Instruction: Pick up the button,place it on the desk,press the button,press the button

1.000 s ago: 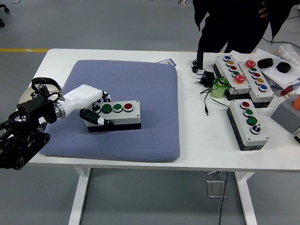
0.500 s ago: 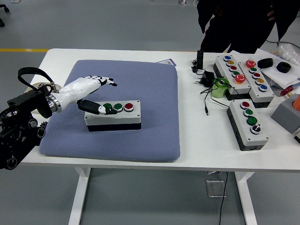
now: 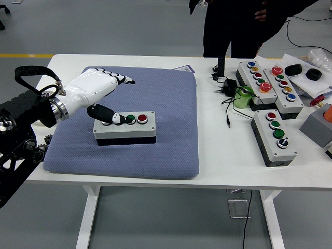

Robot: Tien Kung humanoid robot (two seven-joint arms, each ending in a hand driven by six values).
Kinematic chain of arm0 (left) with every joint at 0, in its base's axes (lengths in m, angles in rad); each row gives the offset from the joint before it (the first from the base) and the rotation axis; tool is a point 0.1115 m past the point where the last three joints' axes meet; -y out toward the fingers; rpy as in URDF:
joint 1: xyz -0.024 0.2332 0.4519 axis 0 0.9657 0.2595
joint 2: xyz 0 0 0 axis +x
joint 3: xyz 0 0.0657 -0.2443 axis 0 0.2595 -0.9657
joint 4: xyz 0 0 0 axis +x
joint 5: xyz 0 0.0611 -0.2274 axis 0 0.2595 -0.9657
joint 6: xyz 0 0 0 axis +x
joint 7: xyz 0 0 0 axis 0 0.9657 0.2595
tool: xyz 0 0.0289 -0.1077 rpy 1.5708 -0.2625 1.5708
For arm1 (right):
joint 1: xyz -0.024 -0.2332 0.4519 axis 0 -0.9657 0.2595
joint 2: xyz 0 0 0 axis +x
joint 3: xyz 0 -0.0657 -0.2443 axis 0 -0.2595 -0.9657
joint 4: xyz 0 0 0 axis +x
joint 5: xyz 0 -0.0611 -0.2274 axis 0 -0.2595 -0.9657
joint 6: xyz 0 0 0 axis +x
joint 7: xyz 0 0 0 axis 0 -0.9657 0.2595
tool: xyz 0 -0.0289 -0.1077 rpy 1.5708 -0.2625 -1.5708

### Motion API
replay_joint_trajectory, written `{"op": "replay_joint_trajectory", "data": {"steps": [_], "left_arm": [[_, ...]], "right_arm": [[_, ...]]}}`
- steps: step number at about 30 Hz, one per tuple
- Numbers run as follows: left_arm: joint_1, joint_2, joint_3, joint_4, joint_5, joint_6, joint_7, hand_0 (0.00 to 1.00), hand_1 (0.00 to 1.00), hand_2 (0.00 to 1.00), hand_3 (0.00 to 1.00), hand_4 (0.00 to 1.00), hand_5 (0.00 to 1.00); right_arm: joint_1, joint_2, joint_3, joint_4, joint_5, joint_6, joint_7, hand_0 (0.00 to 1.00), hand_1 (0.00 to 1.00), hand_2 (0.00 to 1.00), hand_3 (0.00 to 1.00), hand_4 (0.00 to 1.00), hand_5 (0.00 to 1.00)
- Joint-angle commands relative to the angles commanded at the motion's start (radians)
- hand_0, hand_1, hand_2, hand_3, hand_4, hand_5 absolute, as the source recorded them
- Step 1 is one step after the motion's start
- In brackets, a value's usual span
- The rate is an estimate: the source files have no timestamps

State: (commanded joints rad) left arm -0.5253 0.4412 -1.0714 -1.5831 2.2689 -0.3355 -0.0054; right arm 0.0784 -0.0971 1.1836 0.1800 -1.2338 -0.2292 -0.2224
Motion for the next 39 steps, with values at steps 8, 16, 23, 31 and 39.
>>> {"op": "replay_joint_trajectory", "data": {"steps": [8,16,23,31,39], "left_arm": [[-0.002,0.0,0.028,0.018,-0.016,-0.08,0.039,0.002,0.048,0.112,0.755,0.715,0.254],[-0.012,-0.008,0.054,0.056,-0.022,-0.091,0.054,0.002,0.002,0.061,0.76,0.694,0.091],[-0.027,-0.015,0.076,0.085,-0.023,-0.088,0.056,0.002,0.002,0.059,0.761,0.699,0.043],[-0.044,-0.022,0.116,0.12,-0.028,-0.098,0.059,0.002,0.002,0.057,0.762,0.699,0.027],[-0.055,-0.025,0.143,0.142,-0.026,-0.125,0.066,0.002,0.002,0.054,0.761,0.687,0.027]], "right_arm": [[0.001,0.0,0.0,0.0,0.0,0.0,0.001,0.754,0.713,0.721,0.586,0.19,0.147],[0.002,0.0,0.002,0.0,-0.003,0.0,0.001,0.754,0.713,0.721,0.587,0.19,0.147],[0.002,-0.001,0.003,0.0,-0.004,0.0,0.001,0.754,0.713,0.721,0.587,0.19,0.147],[0.003,0.0,0.002,0.0,-0.002,0.0,0.001,0.754,0.713,0.721,0.588,0.19,0.147],[0.003,-0.001,0.0,0.0,-0.001,0.0,0.001,0.754,0.712,0.721,0.586,0.19,0.147]]}}
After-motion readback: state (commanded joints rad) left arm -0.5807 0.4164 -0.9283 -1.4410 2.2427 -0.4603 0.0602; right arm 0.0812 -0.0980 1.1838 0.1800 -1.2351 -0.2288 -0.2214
